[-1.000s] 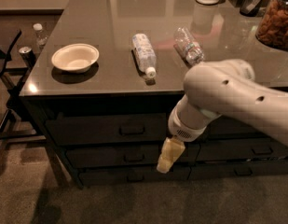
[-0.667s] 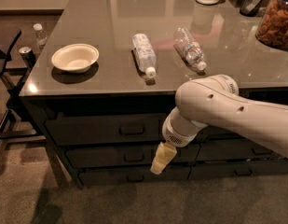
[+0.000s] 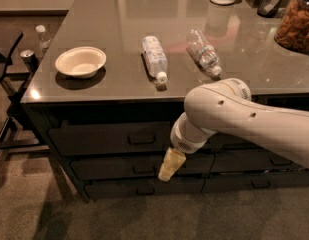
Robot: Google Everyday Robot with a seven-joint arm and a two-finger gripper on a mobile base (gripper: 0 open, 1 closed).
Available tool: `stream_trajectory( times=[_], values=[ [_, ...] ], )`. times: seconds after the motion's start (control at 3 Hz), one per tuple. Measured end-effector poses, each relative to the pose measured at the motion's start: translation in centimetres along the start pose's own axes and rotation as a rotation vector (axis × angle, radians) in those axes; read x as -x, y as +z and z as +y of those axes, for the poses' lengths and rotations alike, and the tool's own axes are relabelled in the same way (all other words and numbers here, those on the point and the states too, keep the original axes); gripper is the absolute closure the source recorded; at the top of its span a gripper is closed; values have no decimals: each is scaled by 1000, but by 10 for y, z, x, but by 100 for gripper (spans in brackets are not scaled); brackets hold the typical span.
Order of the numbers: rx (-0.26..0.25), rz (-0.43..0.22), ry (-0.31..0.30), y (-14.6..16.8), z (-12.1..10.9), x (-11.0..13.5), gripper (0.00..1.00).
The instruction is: Open top drawer
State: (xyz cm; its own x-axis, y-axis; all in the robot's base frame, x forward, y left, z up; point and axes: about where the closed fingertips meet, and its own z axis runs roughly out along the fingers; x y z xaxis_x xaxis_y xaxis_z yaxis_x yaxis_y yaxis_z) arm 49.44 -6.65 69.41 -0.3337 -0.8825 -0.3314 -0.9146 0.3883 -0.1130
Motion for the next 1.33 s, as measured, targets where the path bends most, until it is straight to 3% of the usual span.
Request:
stream_trajectory(
  times=[1.33],
  values=[
    [-14, -5, -72, 32, -31, 29, 0]
  ],
)
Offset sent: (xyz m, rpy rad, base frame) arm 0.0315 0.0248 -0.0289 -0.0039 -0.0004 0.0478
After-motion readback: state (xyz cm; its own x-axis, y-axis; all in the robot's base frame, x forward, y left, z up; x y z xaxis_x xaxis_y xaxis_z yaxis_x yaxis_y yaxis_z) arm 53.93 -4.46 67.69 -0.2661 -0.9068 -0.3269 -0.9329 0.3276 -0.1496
